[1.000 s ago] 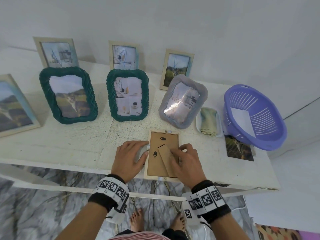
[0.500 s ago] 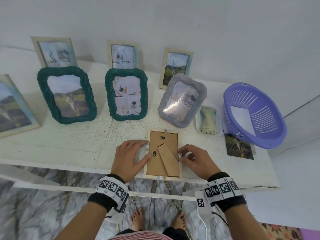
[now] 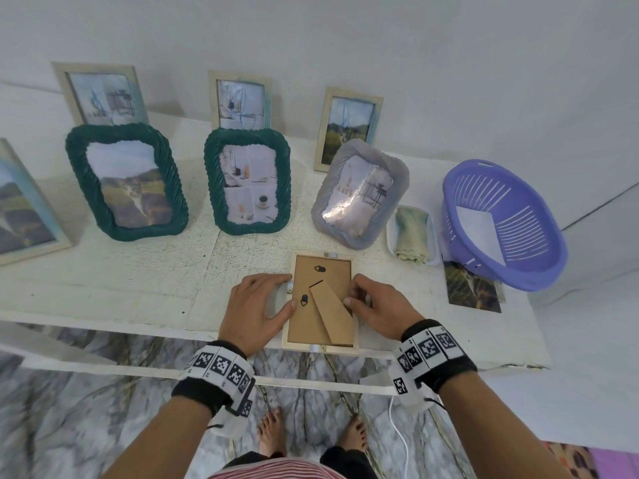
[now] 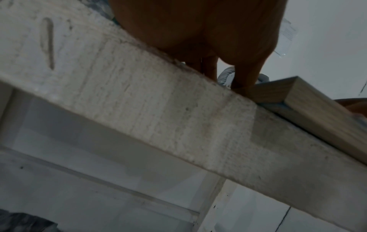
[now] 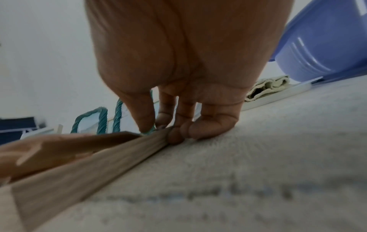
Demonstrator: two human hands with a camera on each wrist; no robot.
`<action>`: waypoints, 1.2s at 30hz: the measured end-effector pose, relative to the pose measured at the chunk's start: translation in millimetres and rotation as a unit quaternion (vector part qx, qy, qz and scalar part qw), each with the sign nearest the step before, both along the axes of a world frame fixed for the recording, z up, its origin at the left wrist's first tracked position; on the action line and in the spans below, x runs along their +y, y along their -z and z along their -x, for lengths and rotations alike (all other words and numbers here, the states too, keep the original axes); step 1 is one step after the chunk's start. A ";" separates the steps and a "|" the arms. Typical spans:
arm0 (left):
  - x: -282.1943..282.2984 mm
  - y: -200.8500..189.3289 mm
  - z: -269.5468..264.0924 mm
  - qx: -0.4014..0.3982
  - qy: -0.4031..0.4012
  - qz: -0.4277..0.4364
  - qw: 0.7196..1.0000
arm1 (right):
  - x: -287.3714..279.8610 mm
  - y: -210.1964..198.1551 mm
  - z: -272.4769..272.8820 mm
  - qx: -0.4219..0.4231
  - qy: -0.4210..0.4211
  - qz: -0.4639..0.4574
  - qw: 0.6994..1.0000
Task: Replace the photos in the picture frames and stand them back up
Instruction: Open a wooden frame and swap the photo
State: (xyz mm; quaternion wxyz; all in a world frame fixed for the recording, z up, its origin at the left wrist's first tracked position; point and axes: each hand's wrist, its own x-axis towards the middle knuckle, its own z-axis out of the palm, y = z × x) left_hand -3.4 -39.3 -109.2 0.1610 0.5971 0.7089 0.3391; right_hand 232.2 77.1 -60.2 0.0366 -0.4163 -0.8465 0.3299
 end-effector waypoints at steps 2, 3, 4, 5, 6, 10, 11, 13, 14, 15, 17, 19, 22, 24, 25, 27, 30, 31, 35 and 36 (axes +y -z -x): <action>0.2 -0.3 -0.1 -0.007 -0.004 0.002 1.000 | -2.1 -1.2 -3.7 0.026 0.005 0.020 0.999; 0.5 -0.5 -0.6 -0.006 -0.005 0.001 1.000 | -2.8 -1.9 -5.4 0.039 0.008 0.029 0.999; 0.8 -0.8 -0.9 -0.003 -0.006 -0.003 1.000 | -3.6 -2.4 -6.5 0.046 0.012 0.033 0.998; 0.9 -0.5 -1.0 -0.001 -0.006 -0.008 1.000 | -4.2 -2.0 -6.9 0.048 0.018 0.032 0.998; 0.7 0.0 -1.1 -0.001 -0.004 -0.013 1.000 | -4.6 -1.4 -6.4 0.047 0.026 0.030 0.998; -1.4 1.9 -0.5 -0.005 0.004 -0.033 0.999 | -4.6 0.4 -2.8 0.046 0.042 0.019 0.998; -1.4 1.9 -0.6 -0.007 0.004 -0.036 0.999 | -4.6 0.4 -2.8 0.045 0.043 0.019 0.998; -1.3 1.6 -0.9 -0.009 0.005 -0.040 0.999 | -4.5 0.1 -3.2 0.044 0.044 0.021 0.998; -1.2 1.5 -0.9 -0.010 0.007 -0.041 0.999 | -4.4 -0.1 -3.0 0.043 0.044 0.022 0.998; -1.1 1.7 -0.8 -0.010 0.008 -0.043 0.999 | -4.5 -0.7 -2.5 0.041 0.045 0.021 0.998; -1.1 1.8 -0.6 -0.002 0.010 -0.044 0.999 | -4.4 -1.5 -1.3 0.034 0.048 0.021 0.998; -1.0 2.0 -0.5 0.011 0.012 -0.040 0.999 | -4.4 -2.4 -0.5 0.028 0.050 0.022 0.998; 0.1 2.1 0.1 0.022 0.016 -0.028 0.999 | -5.0 -3.6 0.4 0.025 0.049 0.023 0.998; 0.7 2.1 -0.2 0.024 0.018 -0.024 0.999 | -5.5 -4.5 0.8 0.025 0.051 0.026 0.998; 0.7 2.1 -0.5 0.025 0.020 -0.023 0.999 | -5.8 -4.8 0.7 0.023 0.051 0.025 0.998; 0.9 1.9 -0.9 0.026 0.022 -0.020 0.999 | -5.4 -6.9 0.6 0.020 0.047 0.027 0.998; 0.5 1.5 -0.4 0.025 0.025 -0.016 0.999 | -0.4 -13.0 4.8 -0.004 0.027 0.029 0.999; 0.4 1.1 -0.3 0.024 0.025 -0.014 0.999 | 2.0 -14.8 8.1 -0.008 0.029 0.017 0.999; 0.1 0.8 -0.7 0.024 0.023 -0.013 0.999 | 11.6 -14.7 26.9 0.024 0.069 -0.123 0.990; 0.1 0.7 -0.6 0.024 0.024 -0.012 0.999 | 13.7 -13.8 32.9 0.016 0.062 -0.135 0.989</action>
